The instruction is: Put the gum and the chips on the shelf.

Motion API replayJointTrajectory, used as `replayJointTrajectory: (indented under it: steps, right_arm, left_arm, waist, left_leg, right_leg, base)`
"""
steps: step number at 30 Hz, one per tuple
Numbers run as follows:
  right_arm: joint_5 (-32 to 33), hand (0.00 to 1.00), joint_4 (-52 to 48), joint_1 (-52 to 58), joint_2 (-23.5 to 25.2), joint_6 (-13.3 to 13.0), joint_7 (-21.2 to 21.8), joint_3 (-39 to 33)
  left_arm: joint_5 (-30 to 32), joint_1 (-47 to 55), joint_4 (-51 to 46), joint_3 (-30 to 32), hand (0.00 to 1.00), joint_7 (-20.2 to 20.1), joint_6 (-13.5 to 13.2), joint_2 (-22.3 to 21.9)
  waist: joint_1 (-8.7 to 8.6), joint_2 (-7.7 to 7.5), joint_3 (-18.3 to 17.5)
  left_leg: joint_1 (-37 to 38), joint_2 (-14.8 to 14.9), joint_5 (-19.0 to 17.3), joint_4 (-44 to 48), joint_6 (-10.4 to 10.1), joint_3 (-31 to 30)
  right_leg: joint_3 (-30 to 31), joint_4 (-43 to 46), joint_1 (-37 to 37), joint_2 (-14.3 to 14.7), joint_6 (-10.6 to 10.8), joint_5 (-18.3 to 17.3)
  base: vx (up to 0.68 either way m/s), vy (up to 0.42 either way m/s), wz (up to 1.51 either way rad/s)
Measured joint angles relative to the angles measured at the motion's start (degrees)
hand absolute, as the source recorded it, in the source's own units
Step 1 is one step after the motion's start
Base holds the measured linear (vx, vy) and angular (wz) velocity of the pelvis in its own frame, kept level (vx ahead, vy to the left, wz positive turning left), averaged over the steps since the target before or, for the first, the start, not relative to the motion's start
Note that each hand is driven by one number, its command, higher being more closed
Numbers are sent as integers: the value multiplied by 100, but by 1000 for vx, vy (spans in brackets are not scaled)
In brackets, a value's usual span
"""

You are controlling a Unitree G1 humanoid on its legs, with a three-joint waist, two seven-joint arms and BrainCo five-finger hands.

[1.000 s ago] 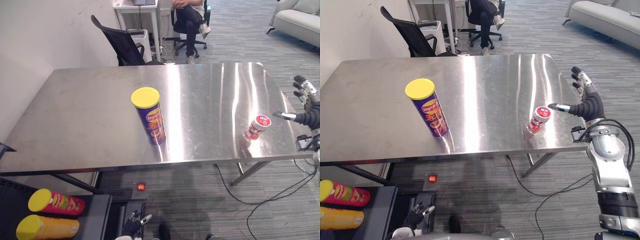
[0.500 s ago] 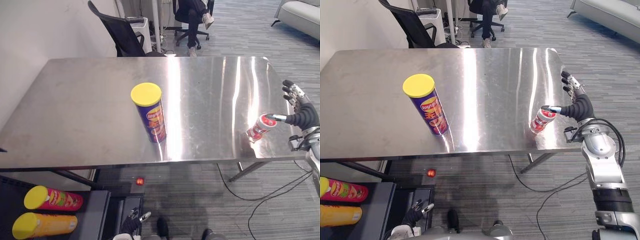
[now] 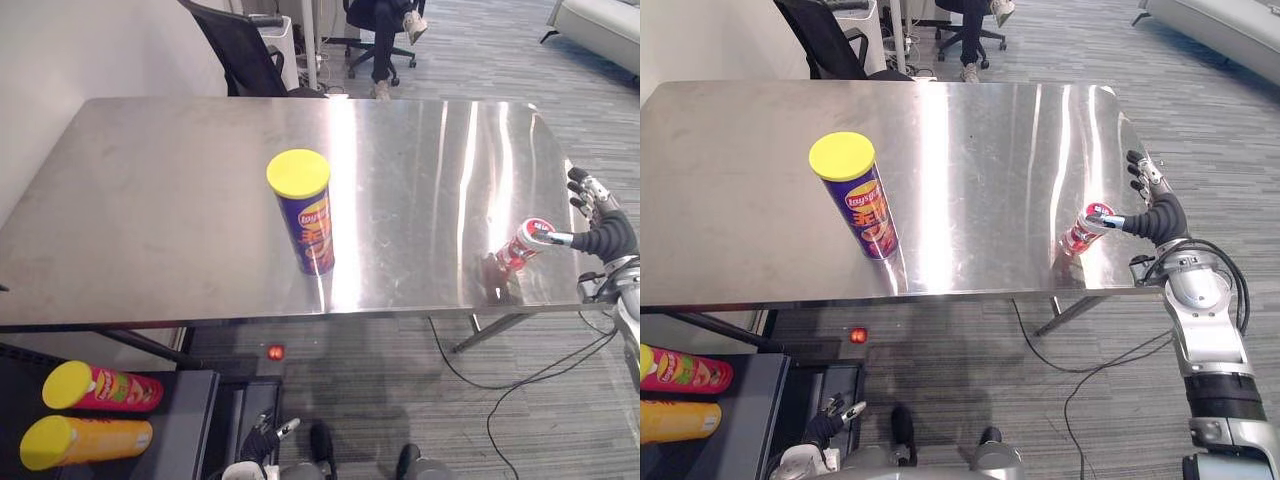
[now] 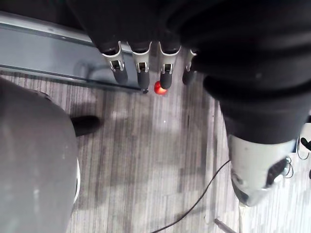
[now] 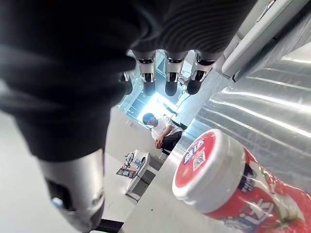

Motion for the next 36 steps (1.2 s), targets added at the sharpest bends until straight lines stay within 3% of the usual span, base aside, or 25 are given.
replayJointTrajectory:
  steps: [16,26,36]
  right_arm:
    - [0,0,38,-8,276,34,0,9]
    - [2,0,44,-23,546,41,-1,88]
    - [1,0,43,-31,741,42,-5,120]
  left_arm:
    - [-2,-13,-38,0,0,1,0,11]
    - [-141,-51,-175,2,0,10,18,90]
    - [-186,-52,-205,2,0,44,13,104]
  waist:
    - [10,-25,22]
    - [30,-154,191]
    - [58,-184,209]
  left_leg:
    - [-173,15,2,1,3,-12]
    - [-329,17,16,9,16,3]
    - [-363,88,18,36,12,5]
  right_leg:
    - [-5,-25,-159,23,-5,29]
    - [24,-27,-330,24,-11,50]
    - [16,-27,-358,92,-74,142]
  base:
    - [19,-2,0]
    - [4,0,0]
    - [29,-6,-1]
